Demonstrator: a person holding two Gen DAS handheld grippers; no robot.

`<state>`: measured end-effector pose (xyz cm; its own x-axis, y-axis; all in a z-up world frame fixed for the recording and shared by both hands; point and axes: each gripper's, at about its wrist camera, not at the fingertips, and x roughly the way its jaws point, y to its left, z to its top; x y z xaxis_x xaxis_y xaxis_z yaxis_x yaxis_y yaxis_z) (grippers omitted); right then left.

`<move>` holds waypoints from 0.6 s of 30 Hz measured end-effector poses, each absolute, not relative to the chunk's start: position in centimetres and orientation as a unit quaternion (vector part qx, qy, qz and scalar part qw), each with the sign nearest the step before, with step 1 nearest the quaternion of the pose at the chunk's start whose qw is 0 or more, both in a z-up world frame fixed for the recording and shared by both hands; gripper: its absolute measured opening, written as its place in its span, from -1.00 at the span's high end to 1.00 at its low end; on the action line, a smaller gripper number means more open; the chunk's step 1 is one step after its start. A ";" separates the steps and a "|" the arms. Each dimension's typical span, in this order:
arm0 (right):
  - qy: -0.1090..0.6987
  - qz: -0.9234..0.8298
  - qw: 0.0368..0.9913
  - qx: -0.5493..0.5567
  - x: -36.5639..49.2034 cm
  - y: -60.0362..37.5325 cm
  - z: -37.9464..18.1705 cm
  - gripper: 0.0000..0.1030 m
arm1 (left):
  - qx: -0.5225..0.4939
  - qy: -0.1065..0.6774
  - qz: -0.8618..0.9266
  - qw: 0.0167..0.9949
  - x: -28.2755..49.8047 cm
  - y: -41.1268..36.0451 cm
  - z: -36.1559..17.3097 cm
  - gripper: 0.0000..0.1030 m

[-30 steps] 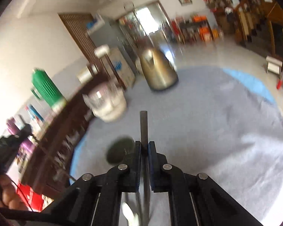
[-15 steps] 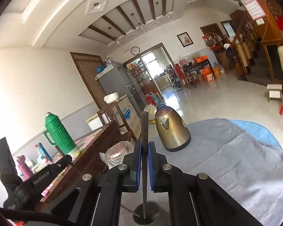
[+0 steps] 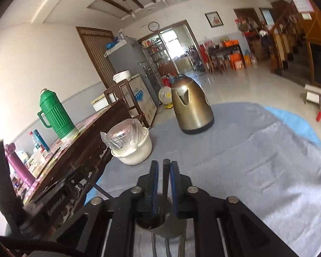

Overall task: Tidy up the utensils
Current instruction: 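Open both grippers to drop the chopsticks into the grey cup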

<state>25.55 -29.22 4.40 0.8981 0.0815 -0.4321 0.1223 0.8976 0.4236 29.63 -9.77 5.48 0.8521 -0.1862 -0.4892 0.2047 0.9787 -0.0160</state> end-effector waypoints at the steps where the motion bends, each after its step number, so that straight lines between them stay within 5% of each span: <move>1: 0.228 -0.009 0.944 0.237 25.2 -29.7 4.2 0.40 | 0.031 0.246 -0.095 0.964 28.9 -9.7 5.5 0.01; 6: 0.214 -0.006 0.936 0.279 22.0 -30.9 3.8 0.07 | 0.092 0.237 -0.074 0.964 26.2 -9.6 5.2 -0.06; 18: 0.227 0.007 0.934 0.276 17.2 -30.6 2.9 0.07 | 0.117 0.257 -0.079 0.956 22.1 -9.3 4.9 -0.09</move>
<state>17.16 -30.63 2.91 0.8970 0.1383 -0.4199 0.1118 0.8479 0.5182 22.14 -9.33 4.85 0.8557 -0.0919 -0.5093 0.2121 0.9599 0.1831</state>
